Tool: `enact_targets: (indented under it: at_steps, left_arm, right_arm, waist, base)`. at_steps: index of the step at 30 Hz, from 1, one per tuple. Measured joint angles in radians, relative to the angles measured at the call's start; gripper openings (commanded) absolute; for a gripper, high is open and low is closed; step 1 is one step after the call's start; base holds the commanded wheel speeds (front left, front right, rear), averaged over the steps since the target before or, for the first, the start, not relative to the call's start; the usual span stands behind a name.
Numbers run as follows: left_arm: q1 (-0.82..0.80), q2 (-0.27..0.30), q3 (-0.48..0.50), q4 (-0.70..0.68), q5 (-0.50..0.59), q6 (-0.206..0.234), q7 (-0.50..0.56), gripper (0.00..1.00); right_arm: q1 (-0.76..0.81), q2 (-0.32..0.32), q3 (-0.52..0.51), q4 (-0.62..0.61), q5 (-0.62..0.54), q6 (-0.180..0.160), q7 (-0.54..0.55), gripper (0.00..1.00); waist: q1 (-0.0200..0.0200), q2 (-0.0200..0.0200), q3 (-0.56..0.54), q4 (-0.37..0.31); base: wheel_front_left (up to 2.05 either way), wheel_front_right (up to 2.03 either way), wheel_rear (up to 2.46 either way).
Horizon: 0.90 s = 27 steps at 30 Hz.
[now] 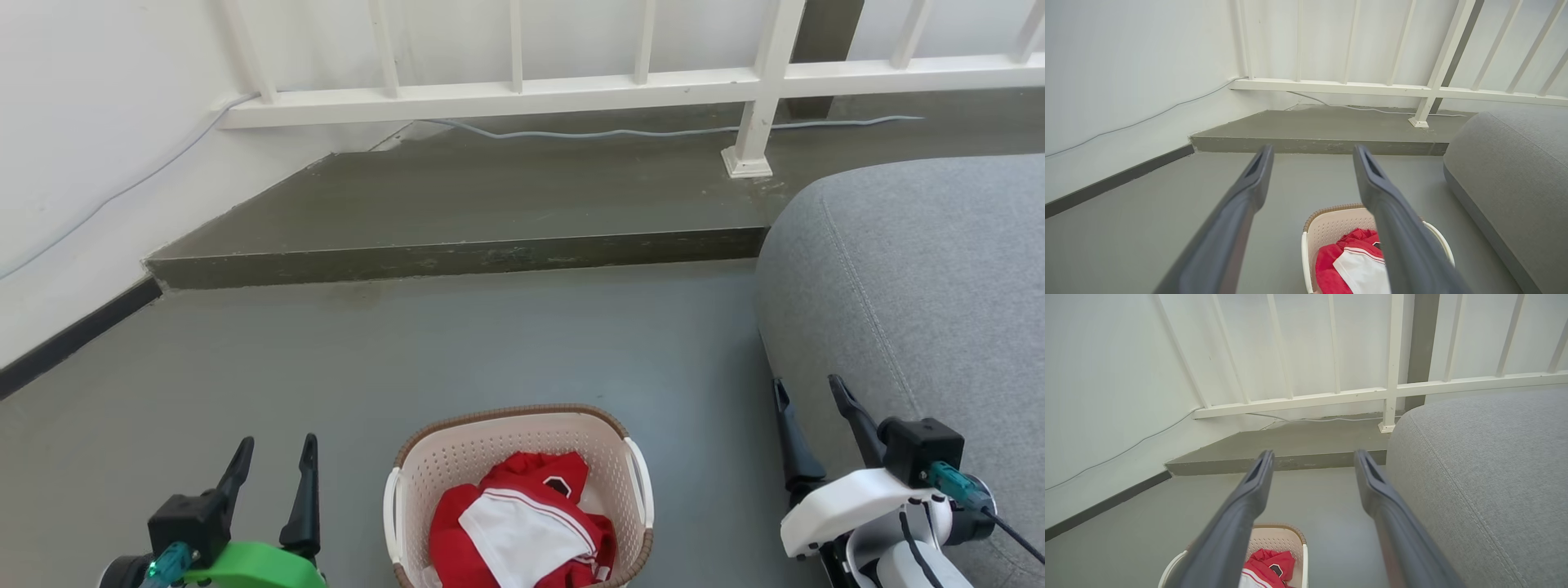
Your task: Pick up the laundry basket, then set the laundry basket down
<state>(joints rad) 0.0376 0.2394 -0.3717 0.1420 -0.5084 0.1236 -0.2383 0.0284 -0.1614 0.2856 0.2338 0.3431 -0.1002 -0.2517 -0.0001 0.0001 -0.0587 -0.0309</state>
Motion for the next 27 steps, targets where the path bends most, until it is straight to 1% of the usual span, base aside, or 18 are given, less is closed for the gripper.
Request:
enact_targets:
  at_steps: [6,9,17,27]
  left_arm:
    - [0.043,-0.006,0.027,-0.032,0.033,0.0,0.01,1.0]
    - [0.057,-0.01,0.044,-0.052,0.04,0.0,0.018,1.0]
    - [0.088,-0.031,0.073,-0.091,0.058,0.0,0.033,1.0]
    - [0.116,-0.042,0.098,-0.129,0.101,0.0,0.062,1.0]
  right_arm:
    - [0.02,0.0,0.005,-0.02,-0.008,0.0,0.0,1.0]
    - [0.023,-0.002,0.006,-0.033,-0.016,-0.007,0.0,1.0]
    - [0.024,-0.005,0.007,-0.055,-0.037,-0.008,0.0,1.0]
    - [0.031,-0.006,0.007,-0.068,-0.045,-0.009,0.0,1.0]
  waist:
    - [0.0,0.0,0.005,0.006]
    - [0.0,0.0,0.012,0.009]
    - [0.0,0.0,0.027,0.015]
    - [0.0,0.0,0.04,0.017]
  base:
    - [0.0,0.0,0.0]
    - [0.0,0.0,0.0]
    - [0.0,0.0,0.0]
    - [0.0,0.0,0.0]
